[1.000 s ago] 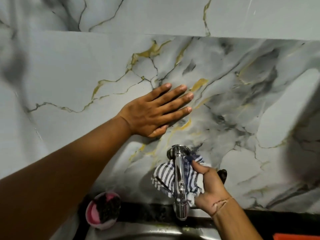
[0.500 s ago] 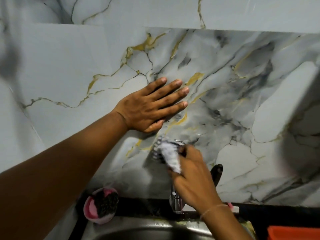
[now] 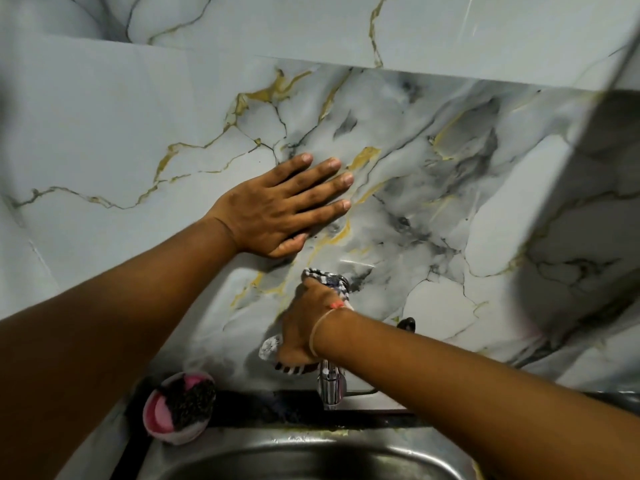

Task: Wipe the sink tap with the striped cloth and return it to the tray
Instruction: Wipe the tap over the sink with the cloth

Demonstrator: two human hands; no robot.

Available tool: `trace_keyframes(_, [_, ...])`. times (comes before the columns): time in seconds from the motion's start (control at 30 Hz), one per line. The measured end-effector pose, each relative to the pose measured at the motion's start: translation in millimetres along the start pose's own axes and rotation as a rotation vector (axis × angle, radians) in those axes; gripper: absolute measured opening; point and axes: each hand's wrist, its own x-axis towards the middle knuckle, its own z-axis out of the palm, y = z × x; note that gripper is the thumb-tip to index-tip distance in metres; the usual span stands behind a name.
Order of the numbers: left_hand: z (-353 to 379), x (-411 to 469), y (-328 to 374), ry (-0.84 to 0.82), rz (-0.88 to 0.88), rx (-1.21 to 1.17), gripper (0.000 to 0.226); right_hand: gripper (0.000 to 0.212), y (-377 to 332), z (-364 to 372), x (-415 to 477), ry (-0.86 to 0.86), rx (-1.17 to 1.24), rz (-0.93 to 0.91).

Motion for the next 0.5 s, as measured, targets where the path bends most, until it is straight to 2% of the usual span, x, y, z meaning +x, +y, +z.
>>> trace_keyframes(0.07, [-1,1,0,0.01,-0.001,-0.003,0.07,0.039,7,16,-15,0.155,0.212,0.022])
trace_keyframes(0.13, [0,-1,-1,0.023,-0.001,-0.008,0.07,0.029,6,49,-32,0.484,0.532,0.02])
trace_keyframes(0.2, [0,-1,-1,0.023,-0.008,-0.017,0.071,0.043,-8,72,-48,0.719,0.806,0.027])
trace_keyframes(0.23, [0,-1,-2,0.019,-0.008,-0.017,0.071,0.048,-10,77,-46,0.794,0.85,0.025])
trace_keyframes(0.33, [-1,2,-3,0.026,-0.001,-0.025,0.069,0.033,10,63,-33,0.79,0.882,0.027])
trace_keyframes(0.43, [1,0,-4,0.027,0.004,-0.018,0.069,0.043,23,60,-30,0.742,0.894,-0.036])
trace_keyframes(0.5, [4,-2,-2,0.026,0.003,-0.021,0.069,0.04,8,77,-43,0.747,0.906,-0.143])
